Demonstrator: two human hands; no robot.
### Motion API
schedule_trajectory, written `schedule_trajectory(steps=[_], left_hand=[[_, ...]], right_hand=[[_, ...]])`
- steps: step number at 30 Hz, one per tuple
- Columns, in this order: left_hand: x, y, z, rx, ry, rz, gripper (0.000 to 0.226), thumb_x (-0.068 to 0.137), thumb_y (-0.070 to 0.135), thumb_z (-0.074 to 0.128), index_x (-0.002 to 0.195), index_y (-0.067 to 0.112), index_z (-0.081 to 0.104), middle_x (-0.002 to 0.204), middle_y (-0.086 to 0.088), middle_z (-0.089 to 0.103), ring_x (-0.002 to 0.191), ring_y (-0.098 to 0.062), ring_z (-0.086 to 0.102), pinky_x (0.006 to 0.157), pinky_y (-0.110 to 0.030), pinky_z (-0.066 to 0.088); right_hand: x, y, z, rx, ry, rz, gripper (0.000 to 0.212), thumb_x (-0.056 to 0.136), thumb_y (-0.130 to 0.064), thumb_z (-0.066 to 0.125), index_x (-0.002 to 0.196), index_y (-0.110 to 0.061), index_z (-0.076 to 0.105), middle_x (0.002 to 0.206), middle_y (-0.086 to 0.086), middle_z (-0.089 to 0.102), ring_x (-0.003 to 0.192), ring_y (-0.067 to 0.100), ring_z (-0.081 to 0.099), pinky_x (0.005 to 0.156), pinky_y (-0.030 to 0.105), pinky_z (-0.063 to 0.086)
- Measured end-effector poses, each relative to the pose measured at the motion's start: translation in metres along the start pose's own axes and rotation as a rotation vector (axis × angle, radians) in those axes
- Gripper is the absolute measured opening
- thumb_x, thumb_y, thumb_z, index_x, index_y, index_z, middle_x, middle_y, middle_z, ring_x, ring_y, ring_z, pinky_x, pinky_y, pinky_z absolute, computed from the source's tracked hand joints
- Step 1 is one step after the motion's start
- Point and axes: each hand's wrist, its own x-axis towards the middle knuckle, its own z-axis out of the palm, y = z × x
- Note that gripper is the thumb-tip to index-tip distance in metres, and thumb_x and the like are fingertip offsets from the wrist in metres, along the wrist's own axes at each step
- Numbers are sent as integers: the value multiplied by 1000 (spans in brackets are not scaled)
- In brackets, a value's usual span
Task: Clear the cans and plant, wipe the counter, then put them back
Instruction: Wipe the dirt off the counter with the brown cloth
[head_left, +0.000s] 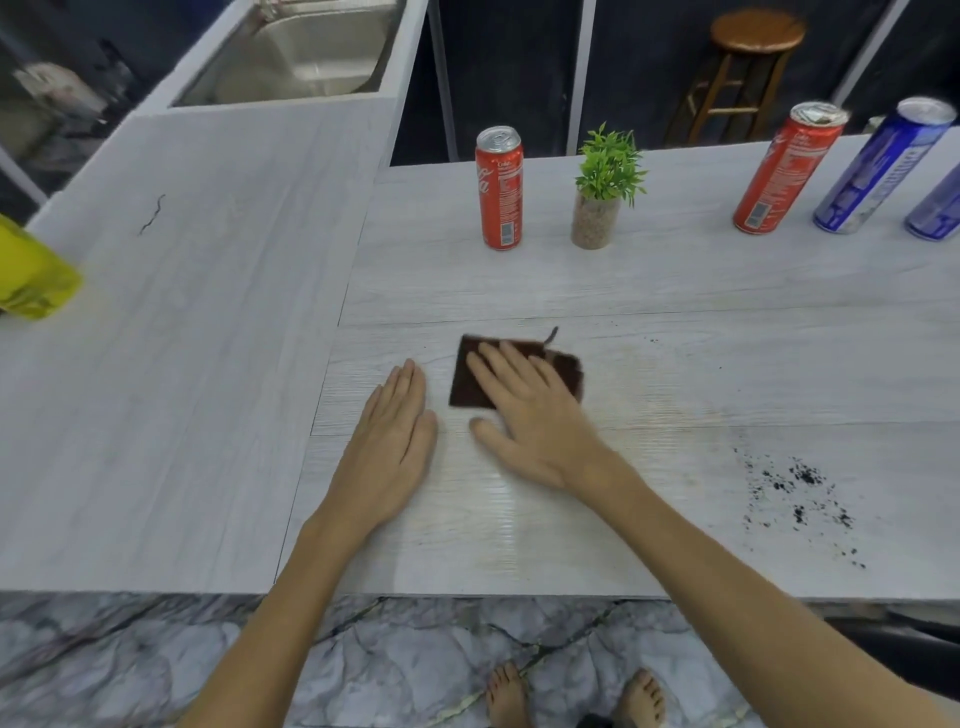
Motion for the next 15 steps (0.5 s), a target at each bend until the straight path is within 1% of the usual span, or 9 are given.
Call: schedule_trajectory(steps=[1, 3, 5, 8, 10, 12, 14, 15], left_hand=[[-3, -3, -3, -1, 5, 11, 61, 111, 45, 14, 164, 22, -4, 172, 10, -11, 155, 3, -14, 129, -31, -3], [-11, -13, -9, 74, 41, 21, 60, 111, 45, 13, 164, 22, -5, 172, 9, -11, 155, 1, -13, 129, -30, -5], [-22, -26, -13, 140, 65, 8, 60, 112, 44, 13, 164, 21, -6, 172, 6, -11, 156, -1, -14, 128, -28, -7], [-37, -44, -18, 143, 69, -33, 61, 112, 44, 14, 164, 21, -9, 171, 7, -13, 155, 0, -16, 126, -25, -10], [-42, -51, -18, 150, 69, -44, 61, 112, 43, 16, 163, 22, -12, 171, 7, -16, 155, 0, -17, 127, -26, -11], [-44, -54, -16, 168, 69, -45, 62, 112, 41, 15, 162, 22, -15, 170, 6, -19, 155, -2, -18, 128, -31, -9], [-44, -53, -15, 181, 73, -47, 61, 112, 41, 14, 162, 21, -15, 170, 5, -19, 156, -4, -17, 129, -34, -8], [-43, -52, -14, 181, 75, -46, 61, 112, 41, 14, 162, 20, -15, 170, 5, -18, 156, -5, -17, 129, -34, -7]], right_hand=[[-15, -9, 3, 6, -9, -35, 76, 105, -57, 34, 168, -21, 12, 176, -1, 11, 163, 17, 2, 131, 40, 2], [-52, -18, 8, 48, -35, -89, 75, 105, -58, 32, 169, -25, 10, 177, -5, 7, 163, 12, -2, 132, 38, 2], [-88, -11, 9, 87, -57, -109, 72, 106, -59, 29, 168, -31, 5, 176, -10, 2, 162, 8, -6, 132, 36, 0], [-114, 23, -2, 86, -41, -32, 70, 106, -62, 21, 168, -34, 2, 176, -12, 0, 161, 5, -8, 131, 38, 2], [-101, 40, -12, 83, -26, 70, 73, 104, -63, 16, 168, -31, 5, 176, -11, 1, 161, 5, -9, 132, 40, 3], [-72, 43, -15, 59, -6, 133, 77, 100, -63, 14, 168, -26, 9, 176, -7, 5, 162, 8, -4, 132, 39, 1], [-38, 35, -12, 34, 3, 163, 78, 101, -60, 16, 168, -23, 11, 176, -4, 8, 162, 13, 1, 132, 39, 0], [-21, 27, -10, 32, 2, 165, 76, 103, -59, 21, 169, -22, 11, 176, -3, 9, 163, 14, 2, 132, 39, 0]])
